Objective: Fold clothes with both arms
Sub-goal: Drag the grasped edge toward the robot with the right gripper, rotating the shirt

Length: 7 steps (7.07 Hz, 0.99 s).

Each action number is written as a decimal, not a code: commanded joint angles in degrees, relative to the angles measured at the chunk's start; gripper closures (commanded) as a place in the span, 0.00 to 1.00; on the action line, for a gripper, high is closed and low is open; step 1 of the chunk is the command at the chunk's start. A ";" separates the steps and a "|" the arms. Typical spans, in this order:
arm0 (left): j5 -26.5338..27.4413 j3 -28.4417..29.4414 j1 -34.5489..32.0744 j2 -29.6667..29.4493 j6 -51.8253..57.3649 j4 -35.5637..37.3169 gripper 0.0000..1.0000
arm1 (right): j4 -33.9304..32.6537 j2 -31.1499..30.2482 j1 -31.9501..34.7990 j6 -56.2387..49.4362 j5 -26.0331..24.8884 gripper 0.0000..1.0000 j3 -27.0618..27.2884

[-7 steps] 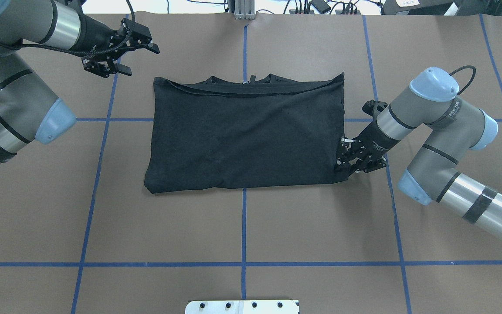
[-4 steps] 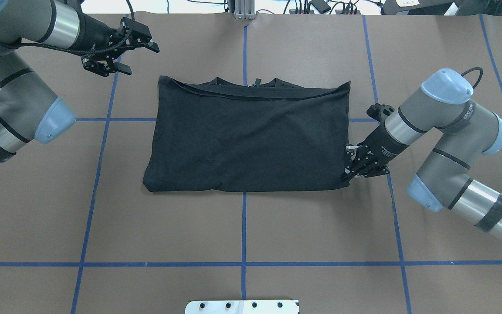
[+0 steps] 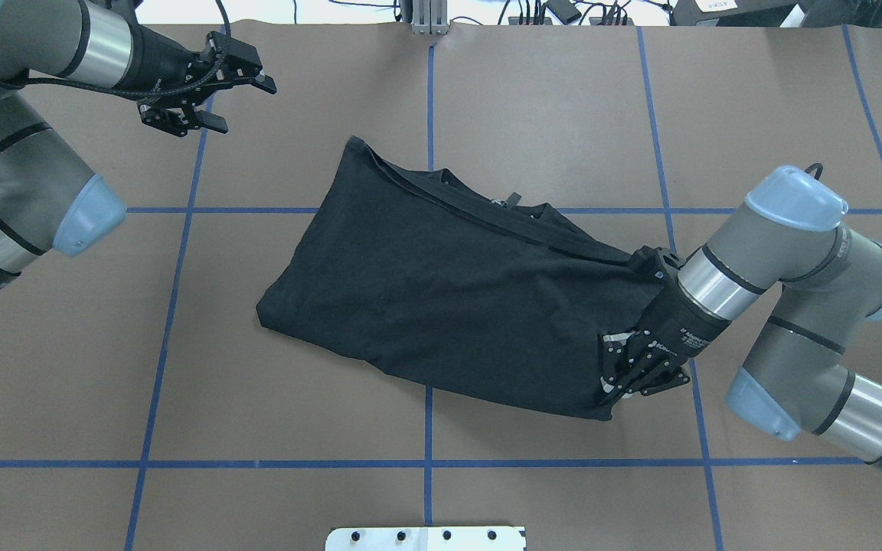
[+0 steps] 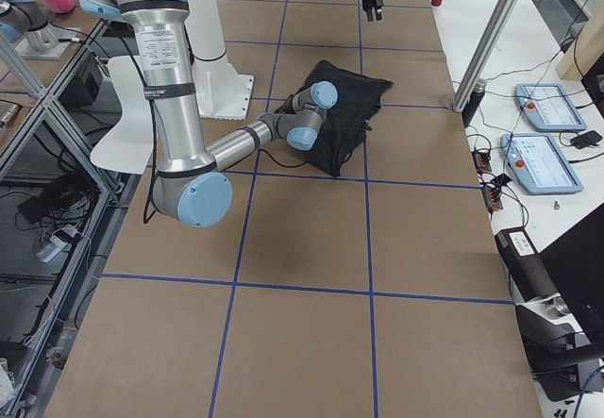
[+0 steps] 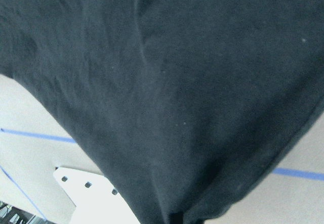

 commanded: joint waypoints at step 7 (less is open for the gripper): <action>-0.62 -2.48 0.46 4.62 0.11 0.00 0.00 | 0.16 6.86 -2.02 9.87 2.80 0.00 2.15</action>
